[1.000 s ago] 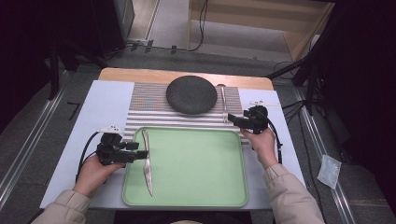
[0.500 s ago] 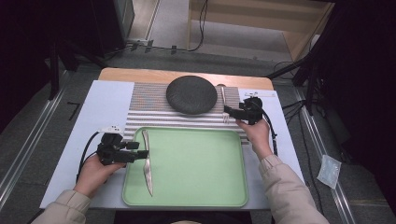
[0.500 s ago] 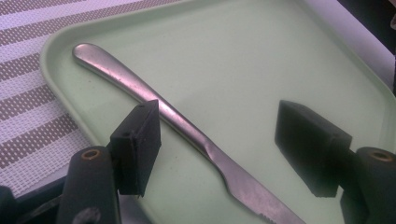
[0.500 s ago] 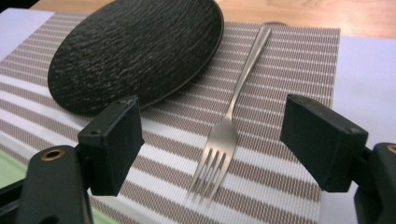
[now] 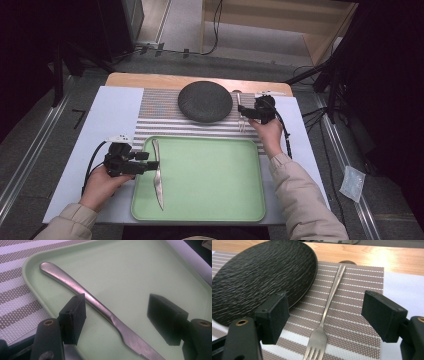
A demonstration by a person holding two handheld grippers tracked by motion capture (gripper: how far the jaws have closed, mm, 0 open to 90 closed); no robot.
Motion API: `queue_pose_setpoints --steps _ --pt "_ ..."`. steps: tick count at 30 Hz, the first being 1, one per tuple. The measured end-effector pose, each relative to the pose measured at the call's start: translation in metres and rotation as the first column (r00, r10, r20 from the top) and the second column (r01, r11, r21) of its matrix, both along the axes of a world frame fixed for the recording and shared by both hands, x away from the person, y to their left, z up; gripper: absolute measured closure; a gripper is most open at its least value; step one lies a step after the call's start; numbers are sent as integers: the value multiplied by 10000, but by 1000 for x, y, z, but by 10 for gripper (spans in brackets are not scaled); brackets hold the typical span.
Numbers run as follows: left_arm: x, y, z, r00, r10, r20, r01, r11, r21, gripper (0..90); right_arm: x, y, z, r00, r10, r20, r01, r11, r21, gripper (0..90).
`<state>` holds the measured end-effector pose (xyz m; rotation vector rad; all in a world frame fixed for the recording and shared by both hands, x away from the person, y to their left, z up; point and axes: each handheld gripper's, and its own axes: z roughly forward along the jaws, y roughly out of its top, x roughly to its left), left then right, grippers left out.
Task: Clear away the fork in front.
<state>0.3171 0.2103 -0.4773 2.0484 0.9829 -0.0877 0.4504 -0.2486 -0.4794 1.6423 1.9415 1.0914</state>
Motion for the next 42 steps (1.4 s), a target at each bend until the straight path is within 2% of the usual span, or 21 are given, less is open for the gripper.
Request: queue_pose_setpoints --steps 5,8,10,13,23,26,32,37,42 --pt "0 0 0 10000 17 -8 -17 10000 0 320 12 0 0 9996 -247 -143 250 9995 168 211" --pt "0 -1 0 10000 15 4 -15 10000 26 320 18 1 -2 9989 -413 -209 413 9991 -37 213" --pt "0 0 0 10000 23 44 -23 10000 44 320 22 2 -3 9984 -482 -279 482 9988 -5 218" --pt "0 1 1 9999 63 142 -63 10000 -14 326 26 5 -5 9981 -575 -204 571 9982 -192 222" --pt "0 0 1 9999 9 109 -10 10000 88 326 40 13 -15 9929 -1132 -374 1115 9928 -436 236" --pt "0 -1 0 10000 -26 81 25 9999 114 326 42 13 -17 9917 -1181 -499 1152 9917 -577 250" --pt "0 -1 0 10000 -36 86 35 9999 133 326 43 16 -17 9926 -923 -786 856 9926 -858 292" --pt "0 -1 0 10000 -40 90 39 9998 177 325 46 20 -16 9871 -772 -1403 615 9916 -1135 355" --pt "0 -2 0 9999 -52 87 51 9998 193 326 49 21 -17 9728 -734 -2198 462 9909 -1263 450"
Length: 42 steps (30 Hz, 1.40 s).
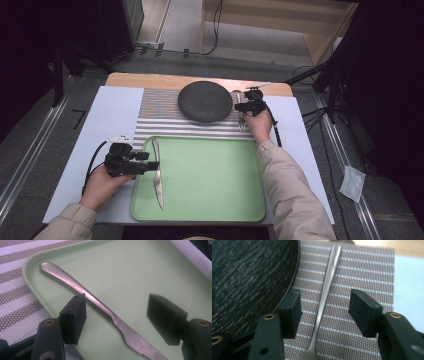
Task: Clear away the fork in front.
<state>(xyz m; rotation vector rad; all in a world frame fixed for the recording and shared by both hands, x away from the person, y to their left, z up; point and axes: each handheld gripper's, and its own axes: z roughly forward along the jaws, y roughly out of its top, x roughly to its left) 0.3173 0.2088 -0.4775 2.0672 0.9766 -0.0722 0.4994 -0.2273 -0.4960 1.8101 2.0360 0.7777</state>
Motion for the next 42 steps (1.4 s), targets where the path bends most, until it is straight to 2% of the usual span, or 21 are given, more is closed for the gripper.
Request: queue_pose_setpoints --steps 4,6,10,12,15,19,25,30,32,36,40,42 --pt "0 0 0 10000 5 9 -5 10000 28 326 1 1 -1 9990 40 -448 -36 10000 80 521" --pt "0 0 0 10000 18 9 -18 10000 18 326 1 2 -2 9977 155 -664 -160 9998 -79 568" --pt "0 -1 0 10000 -7 -22 7 10000 39 326 1 2 1 9952 -6 -975 2 10000 -42 680" --pt "0 -1 0 10000 -25 -71 25 10000 22 326 1 3 2 9935 35 -1140 -48 9999 -112 709" --pt "0 -1 0 10000 0 -94 0 10000 -13 327 0 7 2 9944 59 -1060 -137 9972 -729 769" --pt "1 -1 0 9999 -11 -110 12 10000 44 327 1 7 2 9936 -176 -1118 97 9974 -712 820" --pt "1 0 1 10000 90 -1 -90 9998 -161 326 2 0 1 9927 -232 -1184 222 9997 -96 830" --pt "1 1 2 9999 171 13 -170 9991 -378 311 1 -1 3 9930 -78 -1179 53 9998 -214 831" --pt "2 0 2 9998 174 -2 -174 9988 -450 309 0 -2 6 9934 -38 -1148 32 10000 -55 831" --pt "2 -1 3 9998 198 18 -198 9989 -419 287 -3 -5 15 9955 123 -941 -123 9999 6 832" --pt "0 -5 4 10000 -35 20 36 9995 -329 266 -10 -9 22 9964 322 -788 -330 9994 -87 832" --pt "0 -8 5 10000 -89 38 90 9995 -297 266 -13 -11 26 9964 437 -720 -432 9990 82 832"
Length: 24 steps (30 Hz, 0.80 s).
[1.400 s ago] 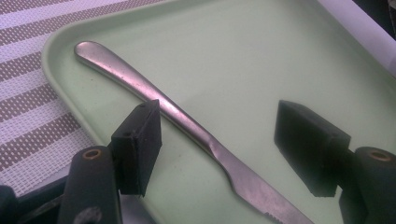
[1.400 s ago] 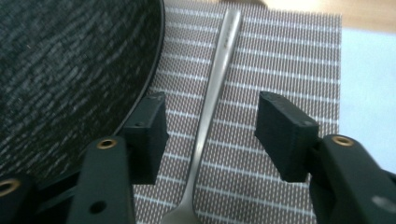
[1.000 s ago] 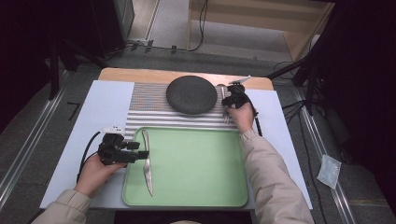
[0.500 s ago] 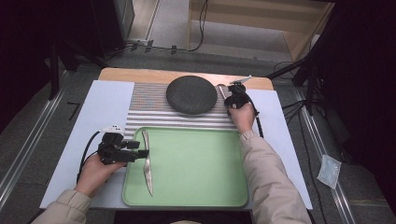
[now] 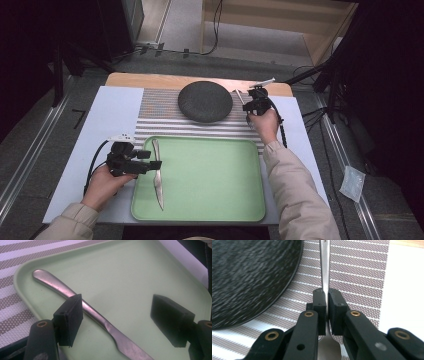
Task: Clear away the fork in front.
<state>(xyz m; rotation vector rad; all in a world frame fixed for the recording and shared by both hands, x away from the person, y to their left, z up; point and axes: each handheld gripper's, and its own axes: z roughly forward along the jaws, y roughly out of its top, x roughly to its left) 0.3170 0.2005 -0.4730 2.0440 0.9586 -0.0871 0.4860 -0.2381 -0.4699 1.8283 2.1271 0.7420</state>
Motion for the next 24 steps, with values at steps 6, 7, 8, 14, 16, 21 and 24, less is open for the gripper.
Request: queue_pose_setpoints --steps 6,7,8,14,16,21,24 --pt "1 -9 3 9997 -250 -31 250 9997 -54 231 -11 -2 12 9984 516 224 -517 9987 18 832" --pt "0 -11 4 9996 -285 11 285 9996 12 229 -12 -2 14 9977 621 263 -618 9980 -96 831" --pt "-1 -13 6 9993 -367 104 367 9993 14 229 -14 -2 15 9971 700 309 -700 9975 0 831" --pt "2 -24 10 9991 -417 66 417 9991 -105 228 -28 2 21 9927 1106 491 -1125 9929 379 831" --pt "5 -25 11 9987 -499 -114 495 9982 -335 232 -32 3 23 9910 1192 610 -1231 9903 638 831" --pt "13 -28 14 9984 -509 -261 495 9974 -530 247 -45 7 28 9850 1530 793 -1601 9829 916 831" --pt "16 -31 16 9963 -723 -465 695 9958 -596 247 -51 10 32 9795 1794 918 -1869 9791 800 831"
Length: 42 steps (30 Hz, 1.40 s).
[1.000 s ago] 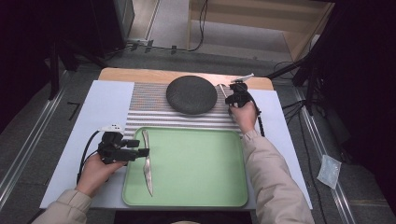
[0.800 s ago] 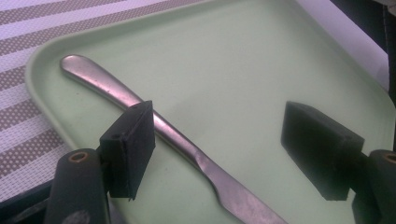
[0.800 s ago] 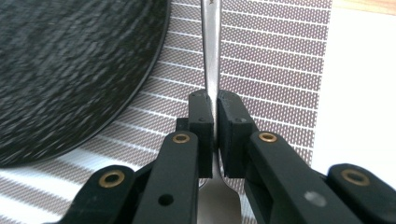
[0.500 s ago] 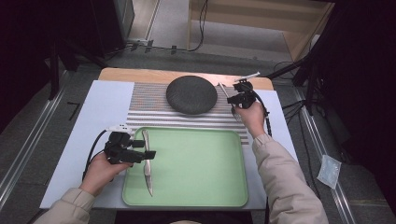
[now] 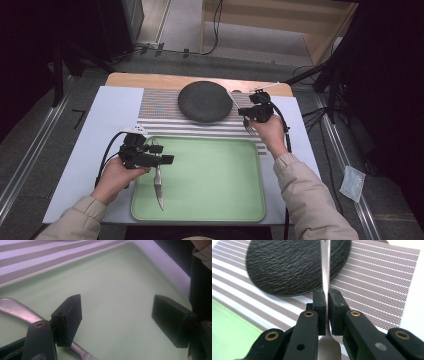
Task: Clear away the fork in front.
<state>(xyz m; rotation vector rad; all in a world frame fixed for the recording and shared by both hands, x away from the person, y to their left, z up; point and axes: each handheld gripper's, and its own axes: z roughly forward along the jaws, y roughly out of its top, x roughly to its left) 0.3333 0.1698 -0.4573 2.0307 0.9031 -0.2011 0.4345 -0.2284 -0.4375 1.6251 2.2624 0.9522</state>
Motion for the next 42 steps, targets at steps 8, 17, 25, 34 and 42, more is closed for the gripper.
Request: queue_pose_setpoints --steps 8,17,25,34,42 --pt "10 0 5 10000 28 68 -30 9995 315 256 -15 1 8 9988 430 239 -441 9979 476 831" --pt "27 -7 10 10000 95 22 -96 9981 609 255 -40 11 0 9953 862 434 -901 9911 983 831" --pt "40 -23 18 9995 -78 309 63 9988 482 255 -52 14 0 9914 1146 637 -1217 9852 1206 831" --pt "56 -41 28 9987 -172 475 155 9992 363 256 -60 22 -3 9857 1531 708 -1603 9809 1104 831" --pt "64 -46 31 9988 -32 491 13 9993 386 256 -64 29 -3 9828 1696 732 -1773 9774 1148 831"
